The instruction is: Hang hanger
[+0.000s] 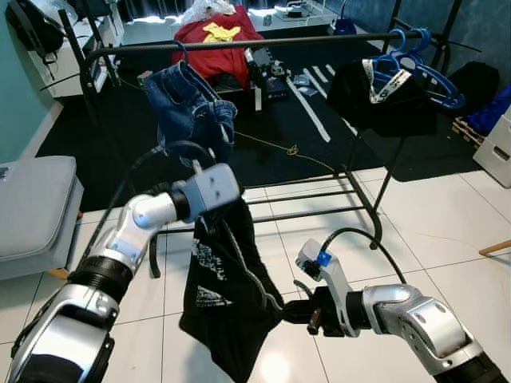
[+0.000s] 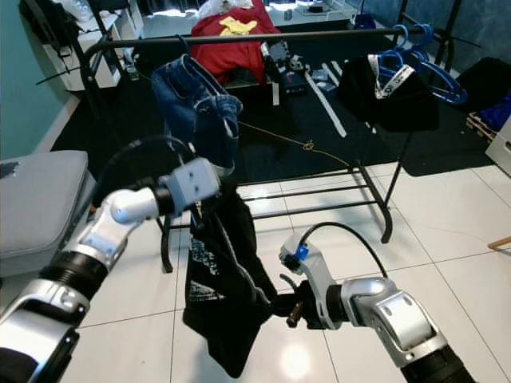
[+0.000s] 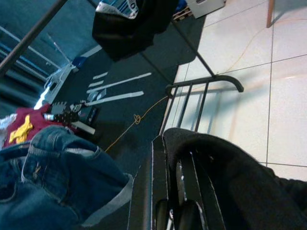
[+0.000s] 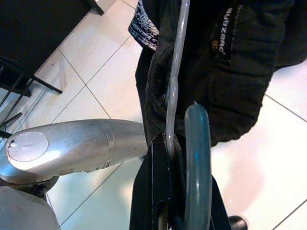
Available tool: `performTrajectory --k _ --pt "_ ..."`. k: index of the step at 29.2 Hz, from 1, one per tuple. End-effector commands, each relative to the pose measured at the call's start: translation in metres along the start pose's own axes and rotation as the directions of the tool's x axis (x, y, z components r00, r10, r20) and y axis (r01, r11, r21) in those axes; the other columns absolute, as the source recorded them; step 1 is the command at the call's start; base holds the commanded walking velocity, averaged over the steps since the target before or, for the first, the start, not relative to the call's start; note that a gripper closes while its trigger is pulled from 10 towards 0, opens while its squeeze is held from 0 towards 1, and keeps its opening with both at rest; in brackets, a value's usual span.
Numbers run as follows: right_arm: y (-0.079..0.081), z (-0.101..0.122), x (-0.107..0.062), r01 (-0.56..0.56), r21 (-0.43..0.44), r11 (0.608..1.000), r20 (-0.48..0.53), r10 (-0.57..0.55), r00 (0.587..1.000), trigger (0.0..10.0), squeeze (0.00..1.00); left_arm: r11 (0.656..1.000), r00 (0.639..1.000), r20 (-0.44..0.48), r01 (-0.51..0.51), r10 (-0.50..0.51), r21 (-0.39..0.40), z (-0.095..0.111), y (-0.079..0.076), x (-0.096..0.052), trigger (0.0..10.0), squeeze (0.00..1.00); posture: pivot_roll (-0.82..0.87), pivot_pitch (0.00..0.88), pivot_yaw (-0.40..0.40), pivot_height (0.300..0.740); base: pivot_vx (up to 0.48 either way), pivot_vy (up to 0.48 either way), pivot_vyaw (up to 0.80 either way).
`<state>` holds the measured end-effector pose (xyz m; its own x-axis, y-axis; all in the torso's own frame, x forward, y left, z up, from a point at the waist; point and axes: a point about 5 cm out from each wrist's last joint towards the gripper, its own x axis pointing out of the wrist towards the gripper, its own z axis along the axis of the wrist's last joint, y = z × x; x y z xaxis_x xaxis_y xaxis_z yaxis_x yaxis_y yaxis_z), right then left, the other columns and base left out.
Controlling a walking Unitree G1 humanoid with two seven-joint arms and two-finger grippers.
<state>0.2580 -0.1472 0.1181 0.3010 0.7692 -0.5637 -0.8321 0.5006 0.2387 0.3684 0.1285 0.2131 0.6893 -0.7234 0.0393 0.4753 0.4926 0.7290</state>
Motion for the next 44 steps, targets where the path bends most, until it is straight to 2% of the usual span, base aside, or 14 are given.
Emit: performTrajectory --k 1,3,4,13,14,15,16,26,28,29,32,33,38,44 --pt "0.005 0.003 -0.001 -0.004 -0.027 1.0 0.022 0.005 1.0 0.0 0.0 0.999 0.999 -0.025 -0.032 0.031 -0.042 -0.006 0.005 -0.004 10.0 0.66 0.01 0.121 0.072 0.74 0.0 0.0 0.0" --pt "0.005 0.003 -0.001 -0.004 -0.027 1.0 0.022 0.005 1.0 0.0 0.0 0.999 0.999 -0.025 -0.032 0.031 -0.042 -0.006 0.005 -0.004 10.0 0.66 0.01 0.121 0.072 0.74 0.0 0.0 0.0" --pt "0.004 0.002 -0.001 0.0 -0.021 1.0 0.021 0.0 1.0 0.0 0.0 0.996 0.999 -0.027 -0.041 0.039 -0.076 -0.006 0.006 -0.005 10.0 1.0 0.01 0.121 0.071 0.74 0.0 0.0 0.0" --pt "-0.003 -0.001 -0.003 0.041 -0.003 0.999 0.031 -0.041 0.999 0.0 0.0 0.983 0.999 0.042 -0.023 0.032 -0.182 0.003 -0.001 0.0 10.0 1.0 0.01 0.12 0.067 0.74 0.0 0.0 0.0" --pt "-0.006 -0.003 -0.003 0.055 0.016 0.998 0.038 -0.056 0.998 0.0 0.0 0.979 0.994 0.07 -0.068 0.083 -0.194 0.007 0.005 -0.001 10.0 0.53 0.01 0.12 0.067 0.74 0.0 0.0 0.0" --pt "-0.007 -0.005 -0.004 0.065 0.029 0.997 0.042 -0.066 0.997 0.0 0.0 0.974 0.989 0.086 -0.103 0.123 -0.203 0.01 0.009 -0.001 10.0 0.53 0.01 0.119 0.068 0.74 0.0 0.0 0.0" --pt "-0.016 -0.012 -0.005 0.116 0.041 0.992 0.04 -0.118 0.992 0.0 0.0 0.96 0.972 0.108 -0.183 0.209 -0.211 0.014 0.02 -0.003 10.0 0.0 0.01 0.118 0.068 0.74 0.0 0.0 0.0" --pt "-0.058 -0.008 -0.024 0.402 0.06 0.914 0.23 -0.404 0.885 0.0 0.0 0.797 0.85 0.005 -0.491 0.527 -0.351 0.003 0.064 -0.034 10.0 0.0 0.01 0.11 0.063 0.74 0.0 0.0 0.0" --pt "-0.064 -0.006 -0.024 0.44 0.173 0.881 0.24 -0.471 0.849 0.0 0.0 0.699 0.868 -0.128 -0.467 0.48 -0.542 -0.02 0.037 -0.033 10.0 0.0 0.01 0.106 0.064 0.74 0.0 0.0 0.0" --pt "-0.068 -0.007 -0.024 0.459 0.249 0.853 0.251 -0.514 0.82 4.3 0.0 0.641 0.876 -0.194 -0.459 0.441 -0.615 -0.031 0.016 -0.031 10.0 0.0 0.01 0.105 0.065 0.74 0.0 0.0 0.0" --pt "-0.07 -0.009 -0.023 0.468 0.299 0.832 0.257 -0.543 0.8 4.3 0.0 0.602 0.88 -0.233 -0.457 0.414 -0.655 -0.037 0.003 -0.031 10.0 0.0 0.0 0.104 0.065 0.74 0.0 0.0 0.0" --pt "-0.075 -0.012 -0.022 0.494 0.375 0.785 0.271 -0.602 0.751 10.0 0.0 0.522 0.871 -0.317 -0.481 0.374 -0.705 -0.047 -0.019 -0.03 10.0 0.0 0.0 0.104 0.065 0.74 0.0 0.0 0.0" --pt "-0.08 -0.022 -0.012 0.517 0.531 0.672 0.234 -0.702 0.672 10.0 0.0 0.339 0.826 -0.482 -0.56 0.291 -0.756 -0.06 -0.065 -0.031 10.0 0.0 0.0 0.099 0.062 0.74 0.0 0.0 0.0" --pt "-0.071 -0.03 0.004 0.538 0.453 0.71 0.155 -0.657 0.737 10.0 0.0 0.499 0.793 -0.551 -0.599 0.261 -0.626 -0.062 -0.084 -0.036 10.0 0.0 0.01 0.094 0.057 0.74 0.0 0.0 0.0"
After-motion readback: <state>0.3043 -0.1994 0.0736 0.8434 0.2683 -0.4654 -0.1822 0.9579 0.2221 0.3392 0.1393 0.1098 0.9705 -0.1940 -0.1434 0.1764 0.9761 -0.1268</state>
